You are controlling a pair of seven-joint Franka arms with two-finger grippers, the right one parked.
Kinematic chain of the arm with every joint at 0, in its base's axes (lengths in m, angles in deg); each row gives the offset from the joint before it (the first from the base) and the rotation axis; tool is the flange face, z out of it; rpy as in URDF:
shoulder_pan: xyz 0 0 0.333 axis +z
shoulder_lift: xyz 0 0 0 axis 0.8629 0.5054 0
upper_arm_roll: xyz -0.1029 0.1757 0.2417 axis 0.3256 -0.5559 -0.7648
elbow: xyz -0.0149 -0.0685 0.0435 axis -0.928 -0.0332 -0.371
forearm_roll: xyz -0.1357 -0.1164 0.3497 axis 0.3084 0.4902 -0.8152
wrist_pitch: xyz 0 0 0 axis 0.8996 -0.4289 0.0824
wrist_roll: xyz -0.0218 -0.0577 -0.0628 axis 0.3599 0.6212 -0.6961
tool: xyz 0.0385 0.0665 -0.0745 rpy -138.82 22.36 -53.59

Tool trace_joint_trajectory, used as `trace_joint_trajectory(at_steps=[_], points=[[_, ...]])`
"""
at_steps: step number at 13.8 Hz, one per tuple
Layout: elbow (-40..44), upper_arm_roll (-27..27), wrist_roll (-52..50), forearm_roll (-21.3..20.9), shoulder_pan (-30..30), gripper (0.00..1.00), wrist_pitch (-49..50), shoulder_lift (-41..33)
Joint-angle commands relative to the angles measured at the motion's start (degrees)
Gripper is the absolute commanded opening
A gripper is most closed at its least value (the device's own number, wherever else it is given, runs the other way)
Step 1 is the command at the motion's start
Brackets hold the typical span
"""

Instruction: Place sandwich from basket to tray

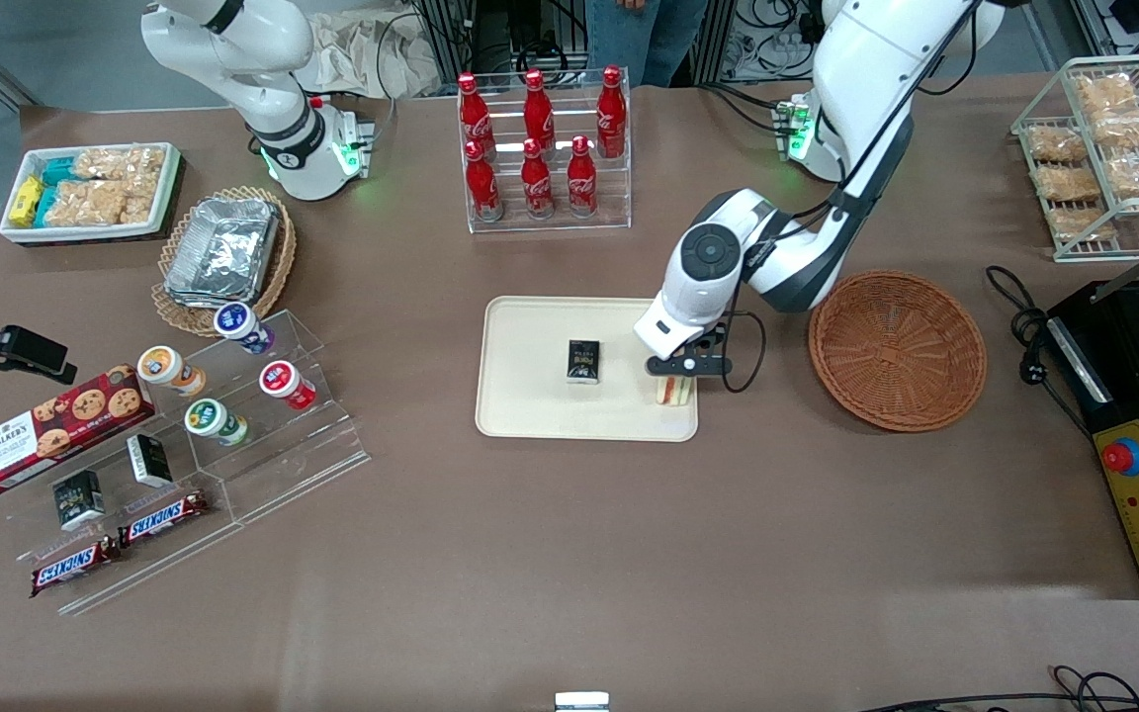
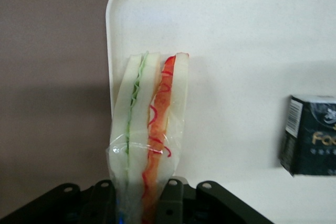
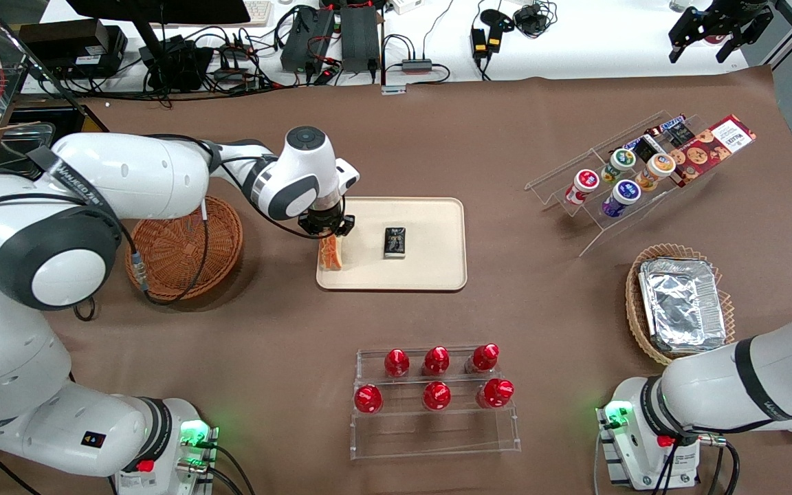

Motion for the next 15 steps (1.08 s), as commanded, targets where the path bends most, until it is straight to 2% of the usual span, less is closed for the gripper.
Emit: trace_joint_trajectory(at_steps=[1, 3, 5, 7, 8, 9, 12, 15], points=[[2.72, -0.25, -2.79, -4.26, -0.45, 1.00, 0.32, 2.20], [2.90, -0.16, -5.42, -4.18, -0.36, 1.00, 0.32, 0.81], [4.48, -0.07, -6.57, -2.70, 0.25, 1.00, 2.07, -3.67], [8.33, -0.16, -5.62, 1.42, 0.69, 1.00, 8.63, -7.45], [11.22, -0.33, -4.83, 2.05, 0.87, 1.00, 14.33, -9.21], [14.65, -0.34, -3.08, 2.84, 2.09, 1.00, 20.65, -10.36], [20.65, -0.60, 11.21, 12.05, 7.97, 1.00, 36.39, -16.93], [21.89, -1.91, 18.11, 12.34, 13.25, 1.00, 45.22, -24.84]])
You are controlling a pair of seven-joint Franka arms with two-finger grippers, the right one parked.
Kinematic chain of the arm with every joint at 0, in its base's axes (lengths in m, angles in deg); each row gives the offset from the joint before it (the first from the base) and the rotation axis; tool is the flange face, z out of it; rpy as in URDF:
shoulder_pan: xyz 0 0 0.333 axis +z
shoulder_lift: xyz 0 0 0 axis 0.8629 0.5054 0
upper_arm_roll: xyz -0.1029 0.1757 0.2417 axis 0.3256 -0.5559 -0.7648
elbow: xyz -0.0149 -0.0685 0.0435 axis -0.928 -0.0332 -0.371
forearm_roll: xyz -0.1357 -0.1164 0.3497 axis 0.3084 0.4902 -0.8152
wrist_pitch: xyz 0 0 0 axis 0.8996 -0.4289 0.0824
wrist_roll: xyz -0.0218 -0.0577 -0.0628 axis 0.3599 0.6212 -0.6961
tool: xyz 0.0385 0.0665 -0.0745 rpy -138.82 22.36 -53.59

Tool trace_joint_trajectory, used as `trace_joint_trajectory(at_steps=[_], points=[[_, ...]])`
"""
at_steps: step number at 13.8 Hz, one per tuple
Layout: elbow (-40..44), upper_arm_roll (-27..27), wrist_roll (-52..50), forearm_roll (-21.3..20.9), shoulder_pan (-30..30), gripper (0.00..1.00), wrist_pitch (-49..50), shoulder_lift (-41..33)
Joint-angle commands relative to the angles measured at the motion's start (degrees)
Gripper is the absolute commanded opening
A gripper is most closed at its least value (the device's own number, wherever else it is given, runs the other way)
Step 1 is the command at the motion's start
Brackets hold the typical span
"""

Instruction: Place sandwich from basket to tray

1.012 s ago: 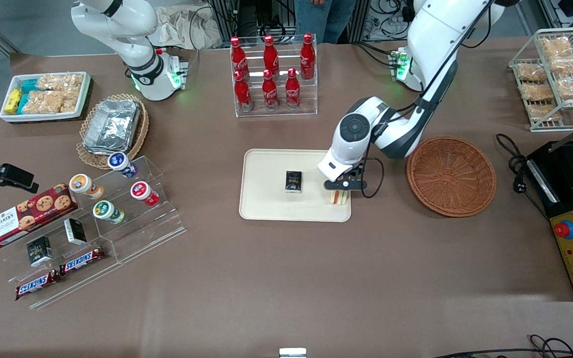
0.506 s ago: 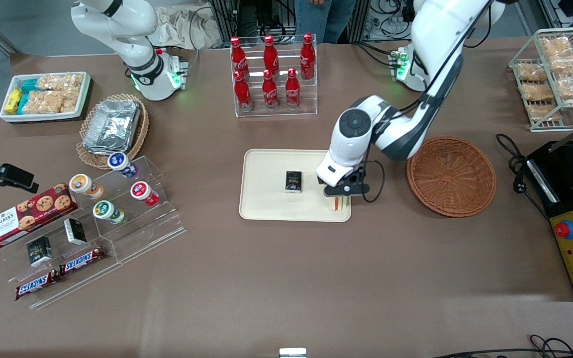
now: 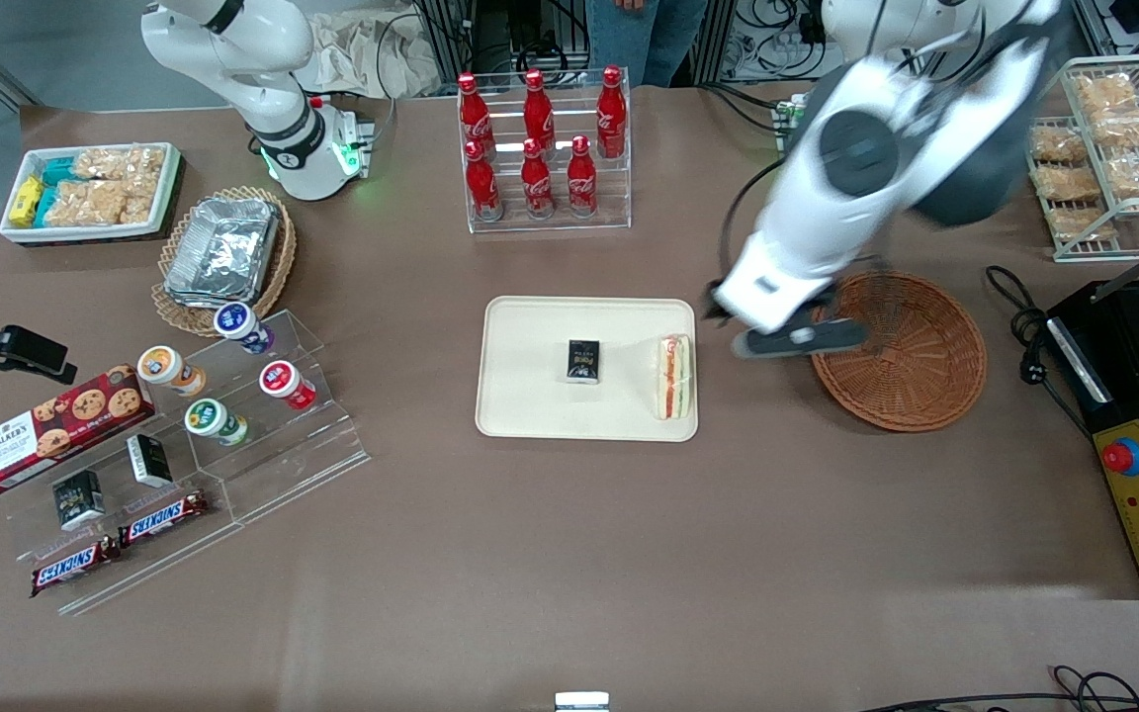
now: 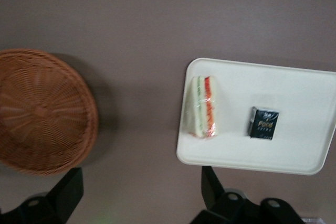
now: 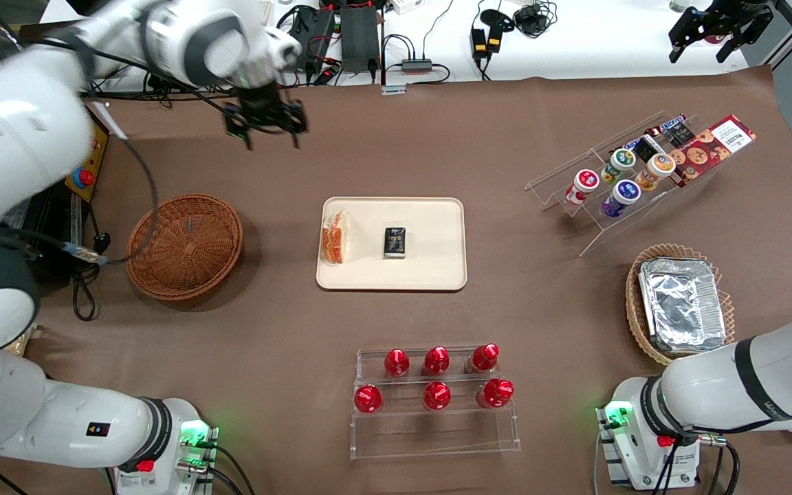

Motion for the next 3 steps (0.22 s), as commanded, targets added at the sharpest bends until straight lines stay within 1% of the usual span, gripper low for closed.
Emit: trace_joint_trajectory(at_steps=[1, 3], points=[[-0.63, -2.31, 5.96, 1.10, 2.74, 1.00, 4.56, -7.44], [-0.19, -6.01, 12.53, 1.45, 2.74, 1.00, 8.41, -10.70]])
